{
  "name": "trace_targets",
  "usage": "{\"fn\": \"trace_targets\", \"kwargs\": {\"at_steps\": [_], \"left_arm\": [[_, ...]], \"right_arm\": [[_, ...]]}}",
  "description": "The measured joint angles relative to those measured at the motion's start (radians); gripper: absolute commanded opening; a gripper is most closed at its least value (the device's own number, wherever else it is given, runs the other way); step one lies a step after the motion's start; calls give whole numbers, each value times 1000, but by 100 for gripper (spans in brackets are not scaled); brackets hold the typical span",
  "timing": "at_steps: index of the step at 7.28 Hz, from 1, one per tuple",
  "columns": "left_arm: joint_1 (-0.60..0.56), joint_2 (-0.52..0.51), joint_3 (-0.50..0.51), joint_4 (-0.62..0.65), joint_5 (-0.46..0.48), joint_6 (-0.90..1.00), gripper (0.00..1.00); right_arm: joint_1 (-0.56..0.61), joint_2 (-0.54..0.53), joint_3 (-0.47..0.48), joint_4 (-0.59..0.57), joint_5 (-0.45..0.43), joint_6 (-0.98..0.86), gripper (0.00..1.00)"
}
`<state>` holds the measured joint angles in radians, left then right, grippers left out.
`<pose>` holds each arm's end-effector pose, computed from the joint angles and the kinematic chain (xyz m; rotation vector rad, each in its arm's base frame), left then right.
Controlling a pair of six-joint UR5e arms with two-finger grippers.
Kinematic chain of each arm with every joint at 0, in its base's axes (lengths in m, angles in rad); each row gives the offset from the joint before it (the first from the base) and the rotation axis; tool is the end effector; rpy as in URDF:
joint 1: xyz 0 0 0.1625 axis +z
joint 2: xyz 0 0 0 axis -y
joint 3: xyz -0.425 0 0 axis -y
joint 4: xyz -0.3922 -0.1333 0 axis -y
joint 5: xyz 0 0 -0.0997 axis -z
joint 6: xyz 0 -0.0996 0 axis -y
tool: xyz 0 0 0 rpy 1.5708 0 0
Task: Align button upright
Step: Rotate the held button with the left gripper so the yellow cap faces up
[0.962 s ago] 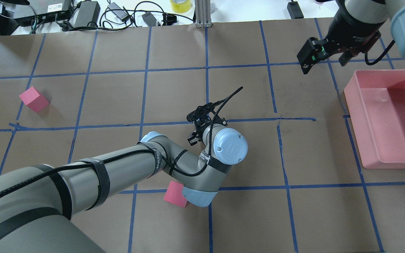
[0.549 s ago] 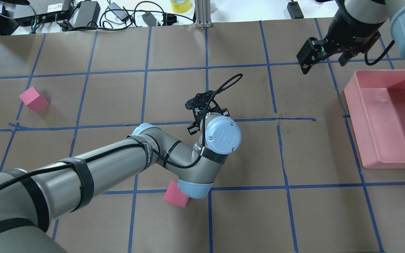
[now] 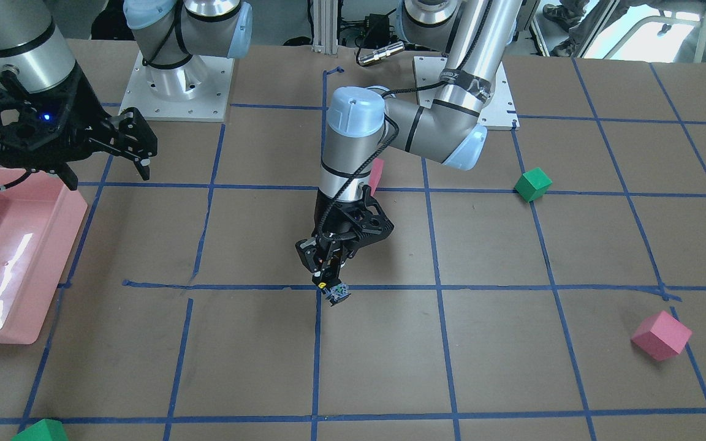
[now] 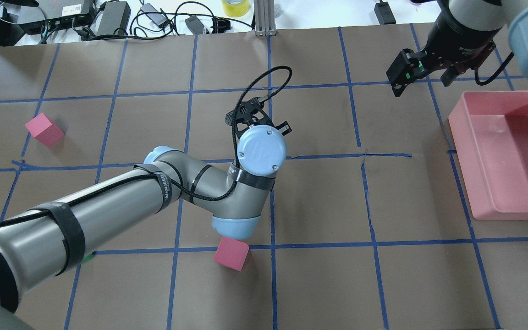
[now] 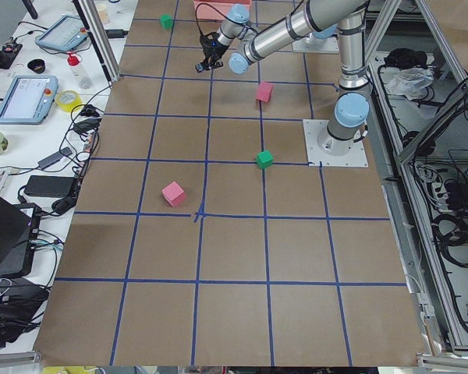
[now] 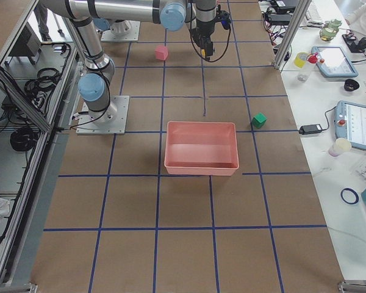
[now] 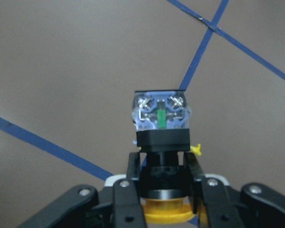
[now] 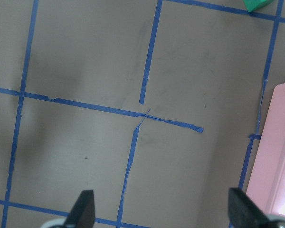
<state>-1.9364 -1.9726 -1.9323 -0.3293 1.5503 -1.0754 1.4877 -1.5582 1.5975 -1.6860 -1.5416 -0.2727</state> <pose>-0.3352 -0.4970 0.2400 0.9560 -2.5997 0.4887 0.0939 -0.5138 0.4803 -0.2974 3.1096 -0.1248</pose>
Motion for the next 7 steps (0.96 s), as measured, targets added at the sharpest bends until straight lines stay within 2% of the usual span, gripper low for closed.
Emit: {"fn": "trace_targets", "kwargs": {"at_steps": [3,4,6,7], "left_arm": [[76,7,7,-154,-304,-348,8],[124,7,13,-220,-437,-396,7],[236,-3,22,-347,-678,-383,7],[267,-14,21,-398,-744,-338,6]], "right_arm": [[0,1,-1,0,1,0,100],[0,1,-1,1,1,0,100],[0,3,-1,0,0,0,100],[0,4,-1,-1,0,0,100]]}}
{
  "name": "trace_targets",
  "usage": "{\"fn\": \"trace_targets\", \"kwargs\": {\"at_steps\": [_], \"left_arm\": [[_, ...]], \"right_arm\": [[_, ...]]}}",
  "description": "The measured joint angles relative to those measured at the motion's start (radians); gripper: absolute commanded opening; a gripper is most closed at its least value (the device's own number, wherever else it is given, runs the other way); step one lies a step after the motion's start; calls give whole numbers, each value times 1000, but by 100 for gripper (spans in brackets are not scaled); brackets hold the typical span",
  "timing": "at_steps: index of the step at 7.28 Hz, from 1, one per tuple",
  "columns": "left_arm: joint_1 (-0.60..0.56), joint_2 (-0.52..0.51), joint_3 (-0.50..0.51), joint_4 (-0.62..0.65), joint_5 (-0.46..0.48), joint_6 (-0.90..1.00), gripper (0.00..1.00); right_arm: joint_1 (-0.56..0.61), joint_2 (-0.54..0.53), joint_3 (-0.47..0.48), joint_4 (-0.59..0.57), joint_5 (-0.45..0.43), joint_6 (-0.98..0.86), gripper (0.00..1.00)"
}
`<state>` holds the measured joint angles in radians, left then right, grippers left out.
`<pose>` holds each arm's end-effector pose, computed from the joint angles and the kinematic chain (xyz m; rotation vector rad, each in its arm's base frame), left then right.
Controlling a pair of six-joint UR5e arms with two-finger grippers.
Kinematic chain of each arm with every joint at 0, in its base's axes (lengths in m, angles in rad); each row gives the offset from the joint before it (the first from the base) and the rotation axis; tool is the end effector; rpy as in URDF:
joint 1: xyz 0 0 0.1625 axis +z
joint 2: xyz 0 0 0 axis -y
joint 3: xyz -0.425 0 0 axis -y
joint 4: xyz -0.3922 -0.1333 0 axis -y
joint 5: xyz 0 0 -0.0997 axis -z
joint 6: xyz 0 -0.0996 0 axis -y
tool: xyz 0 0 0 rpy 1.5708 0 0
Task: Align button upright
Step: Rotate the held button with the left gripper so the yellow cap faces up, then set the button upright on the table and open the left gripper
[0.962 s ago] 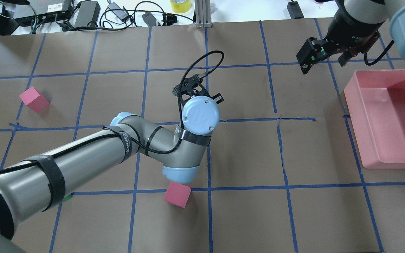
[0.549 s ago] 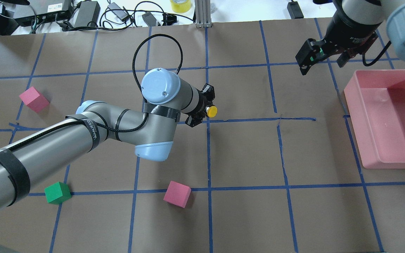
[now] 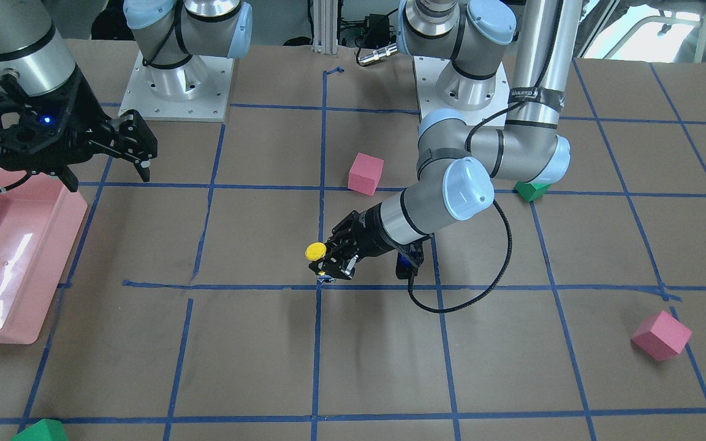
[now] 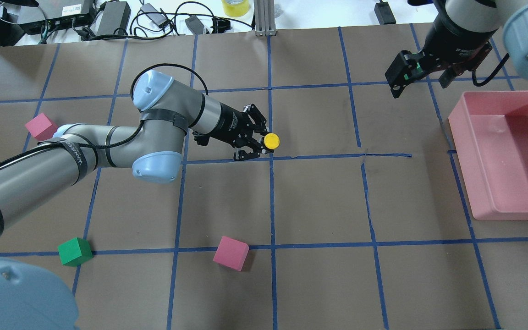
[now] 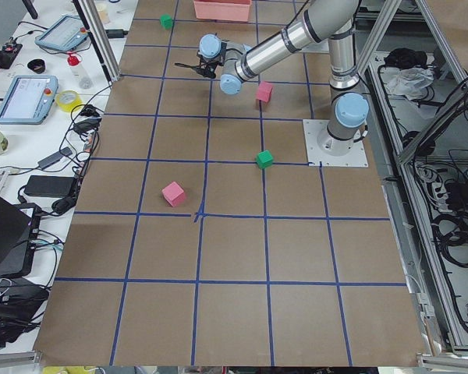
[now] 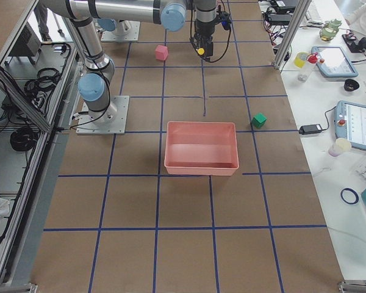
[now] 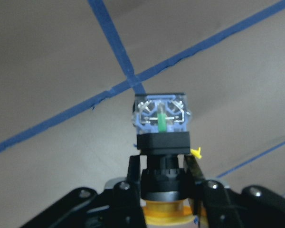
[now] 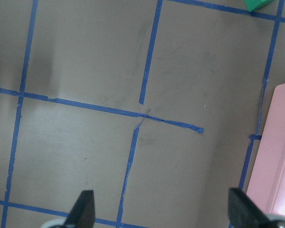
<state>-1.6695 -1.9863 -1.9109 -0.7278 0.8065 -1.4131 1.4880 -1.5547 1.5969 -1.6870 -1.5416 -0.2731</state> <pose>-0.2567 -0.5399 0.2195 1.4698 -1.9756 -0.6004 0.0939 -0.5150 0.4790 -0.2984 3.1093 -0.1219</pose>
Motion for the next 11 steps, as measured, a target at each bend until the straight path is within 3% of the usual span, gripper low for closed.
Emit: {"fn": "trace_targets", "kwargs": {"at_steps": [6,8,9,11], "left_arm": [[19,-117,33,-61,-103,139,8],[19,-137,55,-60,-103,142,72],[19,-143,59,-59,-99,144,97],[19,-145,62,-61,-91,141,100]], "right_arm": [[-4,1,0,0,1,1,100],[-3,1,-2,-1,0,1,100],[-3,1,-6,-2,0,2,100],[-1,0,-14,0,-1,3,100]]}}
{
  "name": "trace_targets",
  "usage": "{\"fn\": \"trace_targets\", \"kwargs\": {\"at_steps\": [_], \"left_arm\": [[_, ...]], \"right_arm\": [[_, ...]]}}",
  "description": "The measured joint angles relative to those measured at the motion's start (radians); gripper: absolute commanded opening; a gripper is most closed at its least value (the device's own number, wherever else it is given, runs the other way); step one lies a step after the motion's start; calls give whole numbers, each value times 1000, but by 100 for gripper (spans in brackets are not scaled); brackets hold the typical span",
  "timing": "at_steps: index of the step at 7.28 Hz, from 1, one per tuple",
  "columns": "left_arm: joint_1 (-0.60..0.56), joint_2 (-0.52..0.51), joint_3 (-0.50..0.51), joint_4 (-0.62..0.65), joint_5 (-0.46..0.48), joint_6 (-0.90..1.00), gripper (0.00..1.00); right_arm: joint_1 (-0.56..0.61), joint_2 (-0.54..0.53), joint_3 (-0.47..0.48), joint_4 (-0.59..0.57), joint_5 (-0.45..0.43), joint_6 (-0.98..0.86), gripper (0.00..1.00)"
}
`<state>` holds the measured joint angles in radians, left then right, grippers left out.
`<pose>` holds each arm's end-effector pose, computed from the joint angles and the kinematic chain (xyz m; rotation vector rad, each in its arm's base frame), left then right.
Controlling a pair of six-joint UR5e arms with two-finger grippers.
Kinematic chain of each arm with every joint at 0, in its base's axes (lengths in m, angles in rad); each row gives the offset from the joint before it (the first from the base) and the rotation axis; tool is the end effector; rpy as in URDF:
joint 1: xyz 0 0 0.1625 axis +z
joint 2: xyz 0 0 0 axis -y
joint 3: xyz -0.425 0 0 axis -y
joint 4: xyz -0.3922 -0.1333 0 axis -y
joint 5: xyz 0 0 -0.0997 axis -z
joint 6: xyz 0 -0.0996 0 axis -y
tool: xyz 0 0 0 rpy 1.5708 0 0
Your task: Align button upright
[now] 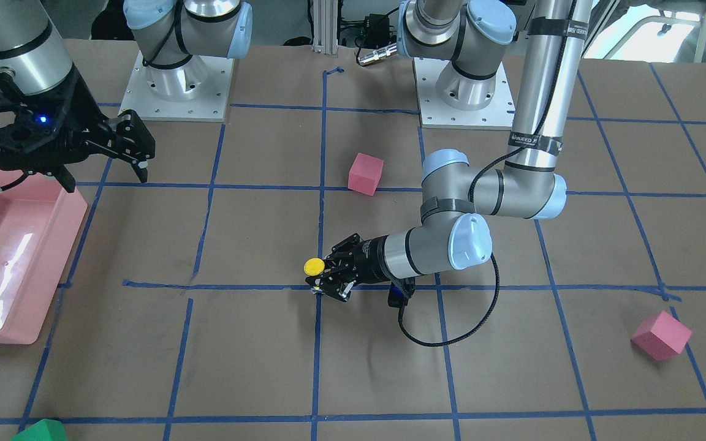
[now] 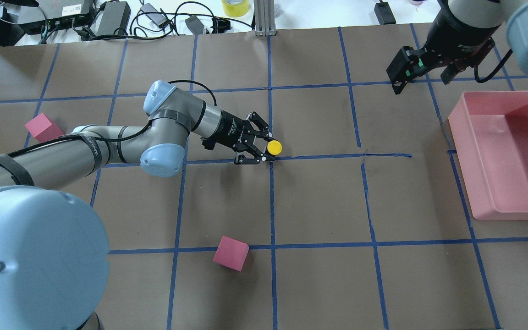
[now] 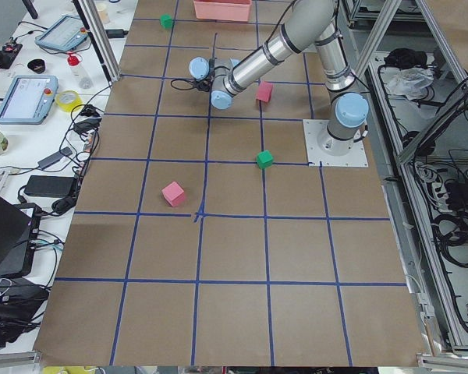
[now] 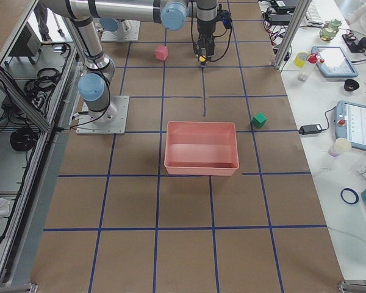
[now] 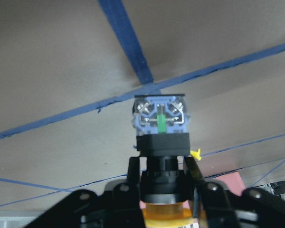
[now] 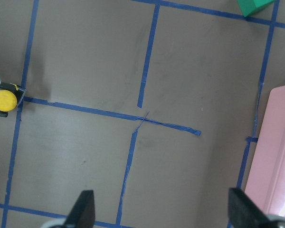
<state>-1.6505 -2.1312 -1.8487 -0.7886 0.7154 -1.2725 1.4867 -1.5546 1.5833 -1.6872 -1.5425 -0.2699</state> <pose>-0.2543 -0.5656 0.1601 1.3766 -1.9730 -0.7388 0.0931 -0.5166 0.4857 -0.2919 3.1123 -0.1428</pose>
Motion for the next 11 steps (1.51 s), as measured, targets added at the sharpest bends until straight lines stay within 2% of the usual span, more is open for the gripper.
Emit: {"fn": "trace_targets", "kwargs": {"at_steps": [3,5,7,8,9,11], "left_arm": [[0,42,40,-7,18,-45,100],[-11,100,83,-20,121,-76,100],[-82,209,127,-61,339,-77,99],[-126,258,178,-159,458,-54,100],[-154,301,250,-313,571,31,100],[-167,383,370,-563,752,337,100]], "right_arm": [[2,-1,-3,0,1,0,100],[2,-2,-3,1,1,0,100],[5,-2,-3,0,1,0,100],[7,-3,-4,0,1,2,100],[10,-5,-5,0,1,4,100],[43,-8,-17,-3,0,14,100]]}}
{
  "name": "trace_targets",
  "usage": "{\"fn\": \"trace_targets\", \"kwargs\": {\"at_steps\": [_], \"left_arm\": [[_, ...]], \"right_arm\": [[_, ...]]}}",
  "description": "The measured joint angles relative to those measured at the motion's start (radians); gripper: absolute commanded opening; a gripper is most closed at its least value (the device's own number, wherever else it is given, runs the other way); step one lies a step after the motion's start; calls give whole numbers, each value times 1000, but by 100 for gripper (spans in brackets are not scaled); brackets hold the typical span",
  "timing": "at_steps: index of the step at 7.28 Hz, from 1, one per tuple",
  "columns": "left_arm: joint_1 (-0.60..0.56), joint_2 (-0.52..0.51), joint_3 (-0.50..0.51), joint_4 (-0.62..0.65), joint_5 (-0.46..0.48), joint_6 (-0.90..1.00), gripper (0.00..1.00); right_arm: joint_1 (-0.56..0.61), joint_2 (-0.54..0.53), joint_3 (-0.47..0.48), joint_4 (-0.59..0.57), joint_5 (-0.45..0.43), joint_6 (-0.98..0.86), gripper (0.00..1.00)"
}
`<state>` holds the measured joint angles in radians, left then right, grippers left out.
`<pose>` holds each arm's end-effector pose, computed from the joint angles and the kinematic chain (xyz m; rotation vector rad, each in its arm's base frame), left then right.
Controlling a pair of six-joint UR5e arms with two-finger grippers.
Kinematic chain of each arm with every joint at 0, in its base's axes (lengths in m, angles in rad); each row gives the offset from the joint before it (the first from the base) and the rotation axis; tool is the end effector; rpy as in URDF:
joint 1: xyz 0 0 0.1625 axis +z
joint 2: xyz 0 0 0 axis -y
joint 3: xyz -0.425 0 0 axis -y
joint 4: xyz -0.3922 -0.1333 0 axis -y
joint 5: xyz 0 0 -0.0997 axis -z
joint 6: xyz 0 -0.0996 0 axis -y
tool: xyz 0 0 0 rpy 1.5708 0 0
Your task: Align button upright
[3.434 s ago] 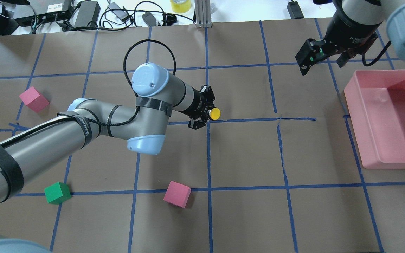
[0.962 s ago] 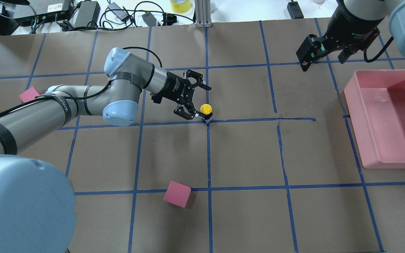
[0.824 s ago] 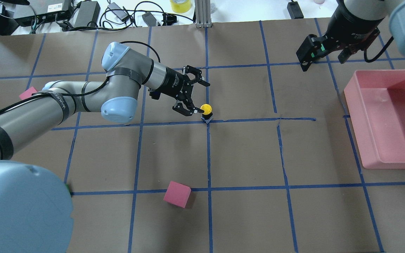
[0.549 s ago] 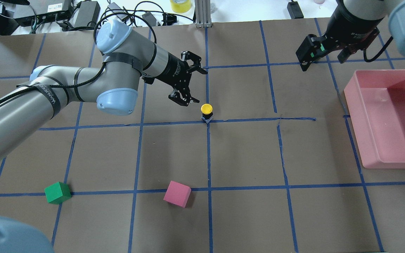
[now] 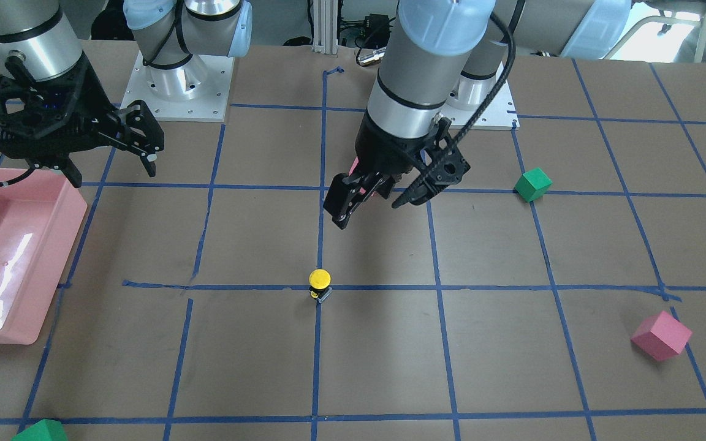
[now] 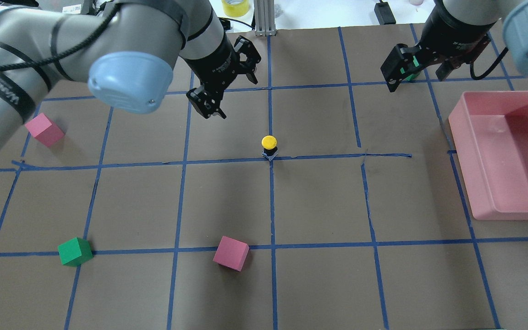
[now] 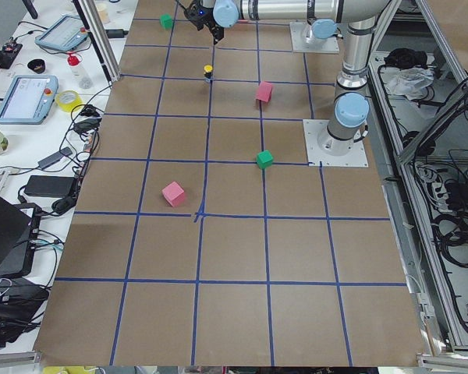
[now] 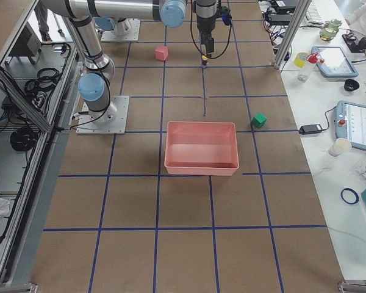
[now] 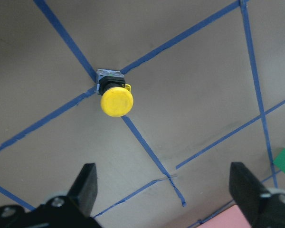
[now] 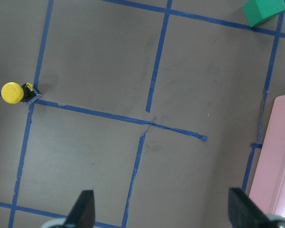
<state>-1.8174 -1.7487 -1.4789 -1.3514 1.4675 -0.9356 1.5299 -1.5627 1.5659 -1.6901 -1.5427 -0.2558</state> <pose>-0.2803 -0.5254 0.4622 0.9969 -2.8090 0.0794 0.1153 -0.5113 0.4989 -0.3377 3.1072 -0.1861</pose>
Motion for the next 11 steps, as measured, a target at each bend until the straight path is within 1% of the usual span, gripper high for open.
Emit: {"fn": "trace_targets", "kwargs": {"at_steps": [1,3,5,6,7,8,11], "left_arm": [[5,41,18,-75,60,146,98],[47,120,-8,-195,126,396,98],[113,181,-58,-226,152,626,99],[154,195,-67,-227,148,728,100],[195,196,-67,-225,131,800,100],[221,190,-63,-220,112,833,100],[238,176,-70,-157,91,868,100]], "right_arm": [[31,0,-13,0,-1,20,100],[93,1,-25,0,-2,98,100],[109,4,-20,0,-7,123,100],[110,5,-14,1,-7,125,100],[110,5,-12,2,-7,126,100],[110,5,-11,2,-6,126,100],[107,6,-8,11,-6,126,100]]}}
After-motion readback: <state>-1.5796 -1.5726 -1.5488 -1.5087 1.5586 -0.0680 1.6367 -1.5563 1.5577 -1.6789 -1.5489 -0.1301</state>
